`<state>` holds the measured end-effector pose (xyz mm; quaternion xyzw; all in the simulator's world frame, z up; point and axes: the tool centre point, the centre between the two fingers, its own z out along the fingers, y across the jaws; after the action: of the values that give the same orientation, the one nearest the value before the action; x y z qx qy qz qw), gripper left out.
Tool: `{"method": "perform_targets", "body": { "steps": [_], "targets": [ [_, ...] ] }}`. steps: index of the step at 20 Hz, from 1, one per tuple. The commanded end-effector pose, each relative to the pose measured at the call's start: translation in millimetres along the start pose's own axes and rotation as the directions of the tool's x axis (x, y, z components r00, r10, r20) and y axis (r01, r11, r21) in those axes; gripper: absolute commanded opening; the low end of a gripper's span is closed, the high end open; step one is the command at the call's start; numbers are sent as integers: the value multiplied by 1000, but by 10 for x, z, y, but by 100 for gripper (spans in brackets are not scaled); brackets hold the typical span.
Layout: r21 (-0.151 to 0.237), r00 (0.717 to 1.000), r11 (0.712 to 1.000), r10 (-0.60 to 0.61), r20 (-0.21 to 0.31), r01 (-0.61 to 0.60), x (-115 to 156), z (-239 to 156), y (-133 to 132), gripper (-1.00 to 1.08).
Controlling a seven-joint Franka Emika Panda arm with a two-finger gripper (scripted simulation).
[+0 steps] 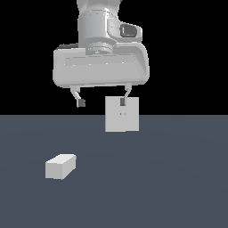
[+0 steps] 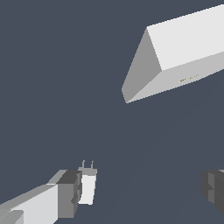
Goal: Plug the charger into the wall socket.
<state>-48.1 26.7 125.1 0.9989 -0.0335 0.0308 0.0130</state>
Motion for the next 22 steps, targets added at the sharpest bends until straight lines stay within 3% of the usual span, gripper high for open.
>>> {"method": "perform_targets", "body": {
  "steps": [1, 11, 22],
  "targets": [
    [4, 1000, 1000, 22, -9, -22, -146, 110, -111, 100],
    [15, 995, 996, 90, -38, -89, -542, 463, -480, 100],
    [17, 993, 994, 108, -45, -108, -640, 574, -602, 100]
  ]
}}
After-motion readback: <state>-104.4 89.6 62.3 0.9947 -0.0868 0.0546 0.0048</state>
